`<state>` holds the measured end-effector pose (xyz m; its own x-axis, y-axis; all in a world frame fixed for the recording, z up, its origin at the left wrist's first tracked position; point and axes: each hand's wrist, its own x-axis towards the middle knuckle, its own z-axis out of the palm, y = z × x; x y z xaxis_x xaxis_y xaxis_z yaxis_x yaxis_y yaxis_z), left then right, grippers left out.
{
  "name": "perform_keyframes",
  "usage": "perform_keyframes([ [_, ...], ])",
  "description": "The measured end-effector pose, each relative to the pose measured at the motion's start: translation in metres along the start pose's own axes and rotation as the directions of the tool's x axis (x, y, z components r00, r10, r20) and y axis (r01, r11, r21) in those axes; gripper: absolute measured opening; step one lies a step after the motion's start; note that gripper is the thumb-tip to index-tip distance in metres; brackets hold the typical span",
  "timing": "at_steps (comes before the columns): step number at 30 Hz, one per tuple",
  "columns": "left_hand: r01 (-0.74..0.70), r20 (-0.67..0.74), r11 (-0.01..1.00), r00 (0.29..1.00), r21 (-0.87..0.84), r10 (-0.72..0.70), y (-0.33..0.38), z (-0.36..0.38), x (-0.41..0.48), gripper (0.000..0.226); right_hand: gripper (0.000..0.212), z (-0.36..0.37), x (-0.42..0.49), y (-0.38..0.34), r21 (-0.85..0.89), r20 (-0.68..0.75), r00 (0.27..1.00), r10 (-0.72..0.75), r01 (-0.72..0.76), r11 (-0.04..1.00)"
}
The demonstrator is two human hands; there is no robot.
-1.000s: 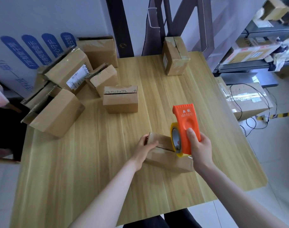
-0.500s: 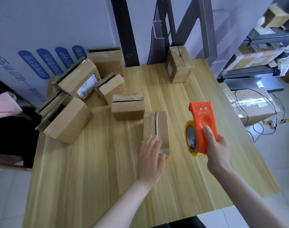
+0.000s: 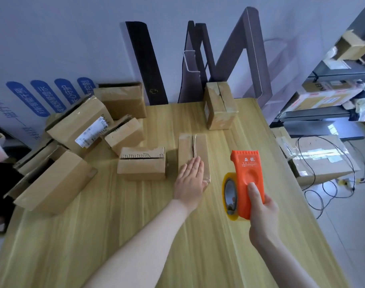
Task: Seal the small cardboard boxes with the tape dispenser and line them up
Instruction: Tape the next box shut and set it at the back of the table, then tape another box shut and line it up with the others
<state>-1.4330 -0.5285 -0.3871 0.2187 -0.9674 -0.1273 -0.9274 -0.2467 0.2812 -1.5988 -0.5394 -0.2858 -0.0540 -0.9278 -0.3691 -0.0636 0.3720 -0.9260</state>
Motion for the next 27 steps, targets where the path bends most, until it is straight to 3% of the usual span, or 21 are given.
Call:
perform_keyframes([
  [10, 0.155, 0.106, 0.988, 0.982, 0.003, -0.155, -0.009, -0.033, 0.175, 0.06, 0.026, 0.022, 0.116, -0.036, 0.015, 0.091, 0.995, 0.027, -0.028, 0.999],
  [16, 0.161, 0.072, 0.987, 0.984, 0.017, -0.162, -0.026, -0.042, 0.249, 0.06, 0.022, 0.024, 0.164, -0.035, 0.02, 0.128, 0.988, 0.081, -0.084, 0.996],
  [21, 0.143, 0.027, 0.99, 0.989, 0.015, -0.144, -0.029, -0.041, 0.26, 0.06, 0.024, 0.024, 0.178, -0.032, -0.001, 0.135, 0.988, 0.078, -0.079, 0.997],
  [23, 0.148, 0.014, 0.987, 0.989, -0.068, -0.148, -0.029, -0.044, 0.261, 0.063, 0.024, 0.024, 0.175, -0.031, -0.002, 0.145, 0.986, 0.084, -0.085, 0.996],
  [25, 0.165, 0.035, 0.929, 0.986, -0.333, -0.162, -0.029, -0.056, 0.262, 0.062, 0.023, 0.023, 0.17, -0.03, 0.001, 0.156, 0.984, 0.08, -0.081, 0.997],
  [27, 0.186, 0.032, 0.712, 0.974, -0.677, -0.225, -0.033, -0.074, 0.258, 0.056, 0.023, 0.022, 0.163, -0.029, 0.0, 0.158, 0.985, 0.073, -0.074, 0.997],
])
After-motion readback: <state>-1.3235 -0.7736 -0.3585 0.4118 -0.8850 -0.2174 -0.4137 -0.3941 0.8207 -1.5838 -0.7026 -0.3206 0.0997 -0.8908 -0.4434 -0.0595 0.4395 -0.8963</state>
